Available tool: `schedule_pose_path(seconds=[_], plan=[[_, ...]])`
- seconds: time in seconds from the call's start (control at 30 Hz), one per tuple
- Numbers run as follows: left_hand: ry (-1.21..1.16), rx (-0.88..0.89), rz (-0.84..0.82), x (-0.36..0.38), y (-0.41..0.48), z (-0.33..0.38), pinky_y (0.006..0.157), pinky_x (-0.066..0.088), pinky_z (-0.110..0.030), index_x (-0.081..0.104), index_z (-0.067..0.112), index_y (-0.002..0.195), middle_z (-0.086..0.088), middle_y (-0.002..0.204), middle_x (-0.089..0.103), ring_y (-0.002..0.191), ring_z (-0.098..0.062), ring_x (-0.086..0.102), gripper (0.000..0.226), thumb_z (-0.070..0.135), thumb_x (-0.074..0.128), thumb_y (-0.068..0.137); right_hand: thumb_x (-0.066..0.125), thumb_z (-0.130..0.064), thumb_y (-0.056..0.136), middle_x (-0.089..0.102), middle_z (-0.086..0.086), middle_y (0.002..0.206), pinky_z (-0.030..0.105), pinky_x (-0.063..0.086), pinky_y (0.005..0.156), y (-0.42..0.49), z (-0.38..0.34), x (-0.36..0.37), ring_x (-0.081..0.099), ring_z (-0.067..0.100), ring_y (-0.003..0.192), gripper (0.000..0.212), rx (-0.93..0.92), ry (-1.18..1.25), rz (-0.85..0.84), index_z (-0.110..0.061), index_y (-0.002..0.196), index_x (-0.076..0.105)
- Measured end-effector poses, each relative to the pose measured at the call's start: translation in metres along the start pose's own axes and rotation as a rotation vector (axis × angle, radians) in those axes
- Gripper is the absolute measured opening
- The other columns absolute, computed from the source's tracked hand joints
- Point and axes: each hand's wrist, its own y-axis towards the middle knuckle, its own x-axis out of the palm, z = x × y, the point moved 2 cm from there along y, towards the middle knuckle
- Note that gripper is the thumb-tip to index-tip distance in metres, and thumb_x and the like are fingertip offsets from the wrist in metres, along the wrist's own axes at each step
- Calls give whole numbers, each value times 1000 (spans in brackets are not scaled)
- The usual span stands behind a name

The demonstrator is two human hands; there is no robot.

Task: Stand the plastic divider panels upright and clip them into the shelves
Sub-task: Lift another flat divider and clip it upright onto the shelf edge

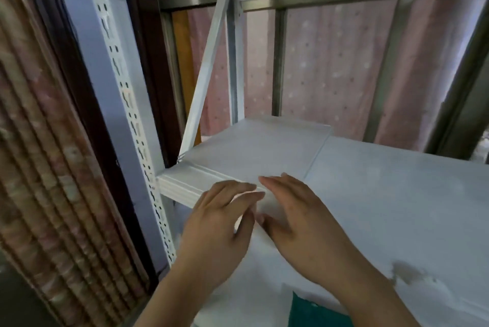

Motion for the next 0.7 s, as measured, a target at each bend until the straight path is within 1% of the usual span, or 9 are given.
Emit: schedule_pose_path(seconds=[0.07,0.13,0.17,0.23,0.33,0.43,0.57,0.63,0.7], plan=[[-35,54,-30,3,22,-29,113,46,-34,76,29,125,11,136,69,131,-12,58,31,26,62,97,45,-60,101,23,-21,169,29,8,129,16,-8,7,15,6,158,64,61,-40,-22,-45,160,24],[-28,100,-63,8,40,-57,118,38,-35,74,30,129,9,143,67,139,-13,54,33,33,59,100,26,-72,97,12,-20,173,34,4,131,26,-11,15,6,7,160,71,140,-104,-79,-47,162,11],[-1,119,-81,11,47,-69,120,34,-35,73,30,131,9,144,65,141,-13,52,35,38,54,103,19,-75,95,7,-18,173,32,-1,129,29,-11,18,4,8,161,74,174,-147,-105,-47,163,5],[81,163,-128,17,59,-90,122,28,-37,73,31,131,8,143,66,143,-15,52,43,47,42,105,16,-73,98,7,-16,174,25,-5,124,31,-11,21,5,7,160,72,213,-208,-119,-45,164,4],[37,149,-229,28,65,-112,124,25,-35,72,34,132,10,143,66,143,-14,51,54,56,32,104,13,-68,101,18,-15,172,26,1,129,30,-14,23,15,4,158,69,216,-293,-81,-40,164,18],[-18,177,-201,31,61,-115,113,41,-31,75,34,127,11,134,72,129,-13,64,50,59,39,103,21,-68,103,39,-16,164,28,11,129,26,-17,26,33,2,152,66,223,-349,21,-36,158,39],[-66,261,-106,25,56,-112,98,50,-26,82,35,117,17,122,76,111,-8,71,45,59,46,103,42,-65,99,71,-12,133,30,38,117,15,-17,27,66,8,122,56,260,-428,199,-29,132,70],[-107,326,-54,25,53,-113,92,56,-30,84,35,111,17,116,78,105,-8,73,41,56,51,104,45,-65,98,73,-12,129,29,43,111,7,-19,29,67,10,120,55,269,-426,233,-29,131,71],[-163,416,-26,24,50,-114,85,61,-36,85,34,110,18,114,78,103,-8,74,33,52,57,103,44,-66,99,70,-12,136,30,44,111,0,-22,33,62,12,129,56,271,-440,241,-31,134,69]])
